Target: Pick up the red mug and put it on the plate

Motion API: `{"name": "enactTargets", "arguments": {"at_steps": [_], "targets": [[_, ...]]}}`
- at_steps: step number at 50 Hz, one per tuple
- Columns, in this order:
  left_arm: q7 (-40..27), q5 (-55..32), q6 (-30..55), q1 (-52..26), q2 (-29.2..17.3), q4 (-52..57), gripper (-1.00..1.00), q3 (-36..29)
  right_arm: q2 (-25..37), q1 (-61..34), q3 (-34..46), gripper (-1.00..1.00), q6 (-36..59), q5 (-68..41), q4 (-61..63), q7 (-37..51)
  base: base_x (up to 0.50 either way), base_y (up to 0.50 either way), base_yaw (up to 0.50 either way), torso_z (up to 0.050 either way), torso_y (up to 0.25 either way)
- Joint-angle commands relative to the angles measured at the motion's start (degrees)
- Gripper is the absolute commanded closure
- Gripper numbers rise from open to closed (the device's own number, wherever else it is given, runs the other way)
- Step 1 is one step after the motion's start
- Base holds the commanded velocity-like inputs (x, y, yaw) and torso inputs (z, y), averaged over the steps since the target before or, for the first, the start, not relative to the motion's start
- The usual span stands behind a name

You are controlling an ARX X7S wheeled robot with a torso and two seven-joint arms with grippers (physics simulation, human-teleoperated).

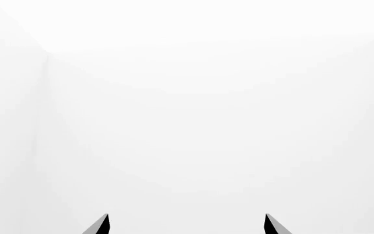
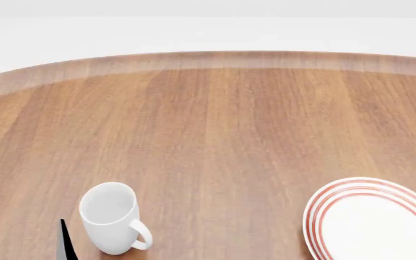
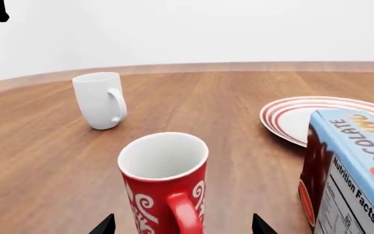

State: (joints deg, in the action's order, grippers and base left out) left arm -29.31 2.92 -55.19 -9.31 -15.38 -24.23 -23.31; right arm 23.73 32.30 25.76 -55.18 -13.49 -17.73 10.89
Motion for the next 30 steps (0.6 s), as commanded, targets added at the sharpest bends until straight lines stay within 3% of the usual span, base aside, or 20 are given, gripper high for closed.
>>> {"name": "enactTargets", "arguments": {"at_steps": [1, 30], "targets": [[-0.27, 0.06, -0.31, -0.12, -0.11, -0.17, -1.00, -0.23, -1.04, -2.08, 0.48, -1.00, -1.40, -1.45, -4.09, -1.93, 0.00, 0.00, 0.00, 0.000, 0.000], [-0.96, 0.11, -0.59, -0.33, -0.41, -0.32, -1.00, -0.80, -1.24, 0.88, -0.36, -1.00, -0.33, -0.10, -0.30, -1.36, 0.00, 0.00, 0.00, 0.000, 0.000]]}}
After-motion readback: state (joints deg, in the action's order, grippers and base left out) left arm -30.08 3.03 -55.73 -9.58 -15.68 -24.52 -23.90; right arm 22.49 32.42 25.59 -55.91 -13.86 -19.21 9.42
